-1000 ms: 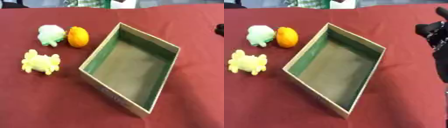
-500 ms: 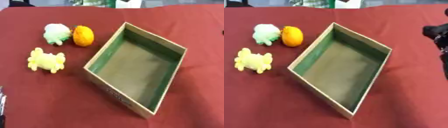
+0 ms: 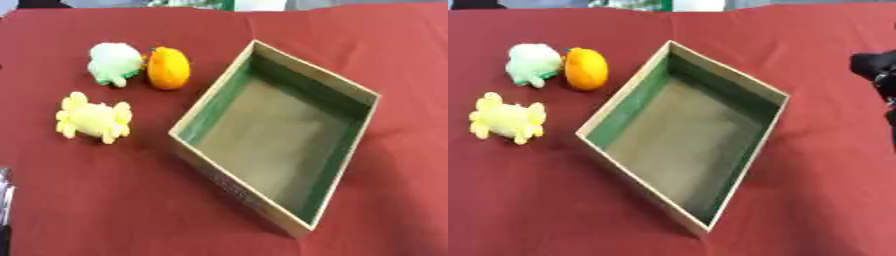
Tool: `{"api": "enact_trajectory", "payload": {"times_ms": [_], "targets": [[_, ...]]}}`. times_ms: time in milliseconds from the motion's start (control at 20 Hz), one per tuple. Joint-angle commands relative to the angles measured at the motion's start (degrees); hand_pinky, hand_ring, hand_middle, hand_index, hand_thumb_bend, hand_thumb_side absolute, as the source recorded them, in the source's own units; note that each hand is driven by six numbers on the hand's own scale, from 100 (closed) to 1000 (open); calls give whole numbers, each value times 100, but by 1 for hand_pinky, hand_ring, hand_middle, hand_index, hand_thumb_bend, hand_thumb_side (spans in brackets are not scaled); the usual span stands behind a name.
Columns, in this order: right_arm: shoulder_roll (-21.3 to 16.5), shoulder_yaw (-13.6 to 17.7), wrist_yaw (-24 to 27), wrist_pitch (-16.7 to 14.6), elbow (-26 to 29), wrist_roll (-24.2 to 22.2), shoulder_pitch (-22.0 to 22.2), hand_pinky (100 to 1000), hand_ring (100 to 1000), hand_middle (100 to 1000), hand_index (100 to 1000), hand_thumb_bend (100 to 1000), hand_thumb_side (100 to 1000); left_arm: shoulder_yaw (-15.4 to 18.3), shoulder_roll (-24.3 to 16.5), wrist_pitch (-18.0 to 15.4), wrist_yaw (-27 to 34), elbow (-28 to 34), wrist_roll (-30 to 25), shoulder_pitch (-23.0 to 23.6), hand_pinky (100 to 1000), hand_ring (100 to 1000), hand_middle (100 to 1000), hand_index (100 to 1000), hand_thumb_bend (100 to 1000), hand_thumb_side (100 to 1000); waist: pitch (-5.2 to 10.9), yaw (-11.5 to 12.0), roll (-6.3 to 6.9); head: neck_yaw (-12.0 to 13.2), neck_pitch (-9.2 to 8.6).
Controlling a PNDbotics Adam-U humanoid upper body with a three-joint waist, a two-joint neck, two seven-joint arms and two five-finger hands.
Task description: Pick up objects on the table and place them in the box.
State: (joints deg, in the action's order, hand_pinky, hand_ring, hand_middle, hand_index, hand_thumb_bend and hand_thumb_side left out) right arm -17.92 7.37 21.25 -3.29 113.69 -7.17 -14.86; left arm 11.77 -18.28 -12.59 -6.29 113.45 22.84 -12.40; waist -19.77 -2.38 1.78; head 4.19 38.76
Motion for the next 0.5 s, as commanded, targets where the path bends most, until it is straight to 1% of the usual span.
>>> {"api": "enact_trajectory", "payload": {"times_ms": [50, 150, 200, 300, 350, 500], "targets": [[-182, 9, -37, -33, 90, -15, -58, 829, 739, 527, 906, 100, 649, -11, -511, -85, -162, 114, 68, -146, 542, 614, 720, 780, 100, 615, 82, 0, 7, -34, -47], [-229, 4, -35, -57, 90, -18, -68, 829, 740, 528, 906, 100, 650, -29, -769, -69, -309, 114, 159, -214, 543, 615, 723, 784, 100, 606, 74, -5, 9, -20, -49], [-269, -1, -32, -76, 90, -21, -78, 828, 741, 529, 905, 100, 655, -33, -900, -63, -382, 114, 184, -259, 550, 612, 731, 794, 100, 571, 72, -6, 16, -18, -50], [-333, -7, -20, -113, 90, -21, -92, 828, 741, 530, 905, 100, 657, -32, -1182, -39, -551, 114, 207, -348, 554, 613, 743, 812, 100, 540, 69, -7, 26, -18, -54], [-351, -10, -14, -125, 90, -21, -96, 828, 741, 530, 905, 100, 657, -34, -1326, -12, -639, 114, 204, -383, 554, 614, 745, 814, 100, 538, 66, -7, 27, -15, -58], [-383, -23, -12, -135, 90, -34, -97, 828, 741, 529, 905, 100, 658, -72, -1740, 70, -892, 114, 64, -484, 573, 648, 777, 856, 100, 483, 63, -11, 44, -25, -71]]}}
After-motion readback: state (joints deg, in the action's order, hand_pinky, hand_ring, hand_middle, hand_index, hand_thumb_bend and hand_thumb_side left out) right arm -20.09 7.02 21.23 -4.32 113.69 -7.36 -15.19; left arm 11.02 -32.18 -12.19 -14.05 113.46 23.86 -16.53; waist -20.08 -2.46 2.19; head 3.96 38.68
